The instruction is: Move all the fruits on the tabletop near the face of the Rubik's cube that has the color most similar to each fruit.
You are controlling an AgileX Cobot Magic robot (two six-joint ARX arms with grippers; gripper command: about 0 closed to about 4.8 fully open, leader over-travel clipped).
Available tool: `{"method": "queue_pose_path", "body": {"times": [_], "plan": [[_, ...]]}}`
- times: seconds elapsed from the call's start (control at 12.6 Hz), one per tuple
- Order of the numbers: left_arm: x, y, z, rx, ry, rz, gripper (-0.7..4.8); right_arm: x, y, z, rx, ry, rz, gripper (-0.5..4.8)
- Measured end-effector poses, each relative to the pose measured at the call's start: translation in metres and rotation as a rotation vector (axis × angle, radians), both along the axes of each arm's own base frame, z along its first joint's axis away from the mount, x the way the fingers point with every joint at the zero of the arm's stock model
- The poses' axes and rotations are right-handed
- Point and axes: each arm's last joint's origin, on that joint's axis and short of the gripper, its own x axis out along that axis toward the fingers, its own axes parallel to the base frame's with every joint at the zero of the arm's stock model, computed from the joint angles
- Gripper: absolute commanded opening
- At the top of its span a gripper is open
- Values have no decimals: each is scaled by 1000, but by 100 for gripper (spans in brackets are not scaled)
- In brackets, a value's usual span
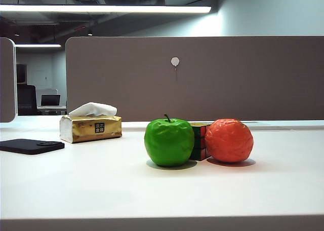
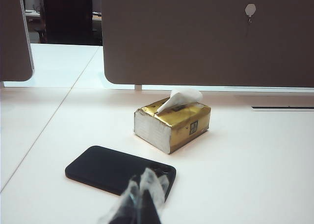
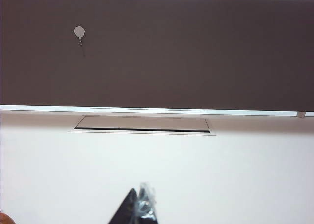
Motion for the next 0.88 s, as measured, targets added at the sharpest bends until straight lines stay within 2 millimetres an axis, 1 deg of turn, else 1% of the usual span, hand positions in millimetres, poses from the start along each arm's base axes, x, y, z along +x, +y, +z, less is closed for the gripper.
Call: {"method": "queue_pose_path", "body": {"times": [0.88], "plan": [[0,0,0,0,0,0,-5,0,0,-1,0,14,0,0]]}}
